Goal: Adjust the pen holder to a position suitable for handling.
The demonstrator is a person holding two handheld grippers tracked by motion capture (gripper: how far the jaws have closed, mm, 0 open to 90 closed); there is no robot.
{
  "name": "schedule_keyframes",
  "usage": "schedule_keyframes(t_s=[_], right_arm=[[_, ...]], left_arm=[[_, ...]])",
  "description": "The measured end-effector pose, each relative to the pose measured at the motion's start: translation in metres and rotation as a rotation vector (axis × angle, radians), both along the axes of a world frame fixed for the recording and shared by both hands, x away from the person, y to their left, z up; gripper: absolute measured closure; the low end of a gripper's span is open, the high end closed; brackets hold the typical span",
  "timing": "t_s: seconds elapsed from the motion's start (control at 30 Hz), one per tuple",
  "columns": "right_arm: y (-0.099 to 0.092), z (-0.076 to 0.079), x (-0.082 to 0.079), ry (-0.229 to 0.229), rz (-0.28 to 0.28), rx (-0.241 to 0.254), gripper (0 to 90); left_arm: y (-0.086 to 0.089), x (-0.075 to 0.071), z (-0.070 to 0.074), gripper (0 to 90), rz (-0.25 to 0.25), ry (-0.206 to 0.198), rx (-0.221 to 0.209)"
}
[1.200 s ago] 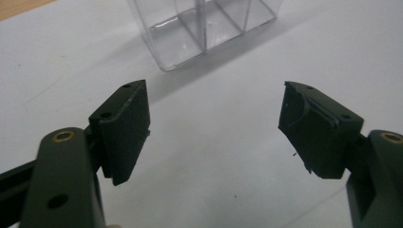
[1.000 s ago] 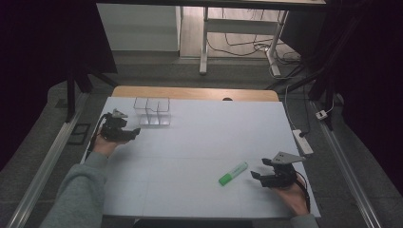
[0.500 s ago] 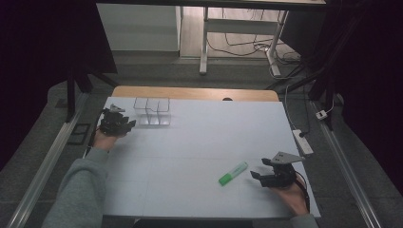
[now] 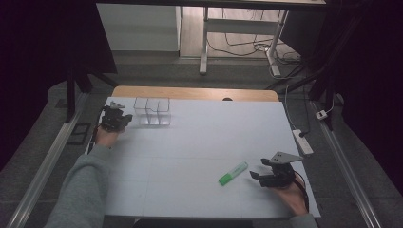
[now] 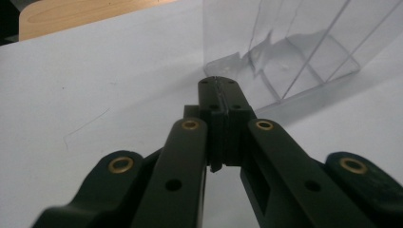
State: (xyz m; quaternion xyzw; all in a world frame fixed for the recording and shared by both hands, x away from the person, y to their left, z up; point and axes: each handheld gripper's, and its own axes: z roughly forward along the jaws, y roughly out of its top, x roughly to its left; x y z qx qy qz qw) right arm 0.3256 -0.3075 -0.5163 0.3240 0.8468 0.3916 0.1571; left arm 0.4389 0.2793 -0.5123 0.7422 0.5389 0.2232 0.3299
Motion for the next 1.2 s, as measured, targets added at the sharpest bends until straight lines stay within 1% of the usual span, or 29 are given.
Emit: schedule_keyframes(t_s=[0.13,0.3,0.43,0.53,0.8,0.9,0.97,1.1,1.13,1.2], right_arm=[[0.0,0.0,0.0,-0.002,0.0,0.006,25.6],[-0.001,0.001,-0.001,-0.003,0.003,0.009,25.6],[-0.001,0.0,0.0,-0.002,-0.001,0.011,25.5],[-0.002,0.0,0.0,0.0,-0.001,0.009,25.5],[-0.002,0.0,0.0,0.004,0.002,0.009,25.5],[-0.002,0.0,0.0,0.007,0.003,0.007,25.4],[-0.002,0.0,0.0,0.005,0.004,0.008,25.3],[-0.002,0.0,0.0,0.006,0.003,0.007,25.3],[-0.002,0.0,0.0,0.008,0.003,0.007,25.3],[-0.002,0.0,0.0,0.011,0.004,0.009,25.3]], left_arm=[[0.0,0.008,-0.002,89.0,-0.005,0.003,-0.019],[0.002,0.018,-0.005,89.0,0.001,0.007,-0.024],[0.004,0.024,-0.006,89.0,0.005,0.007,-0.033],[0.005,0.027,-0.005,89.0,0.008,0.003,-0.057],[0.001,0.032,-0.004,89.0,-0.023,0.001,-0.036],[0.0,0.034,-0.004,89.0,-0.037,-0.004,-0.038],[-0.001,0.034,-0.004,89.0,-0.037,-0.004,-0.032],[0.0,0.035,-0.005,89.0,-0.036,-0.002,-0.04],[0.0,0.035,-0.005,89.0,-0.039,-0.001,-0.032],[-0.001,0.035,-0.005,89.0,-0.037,-0.003,-0.032]])
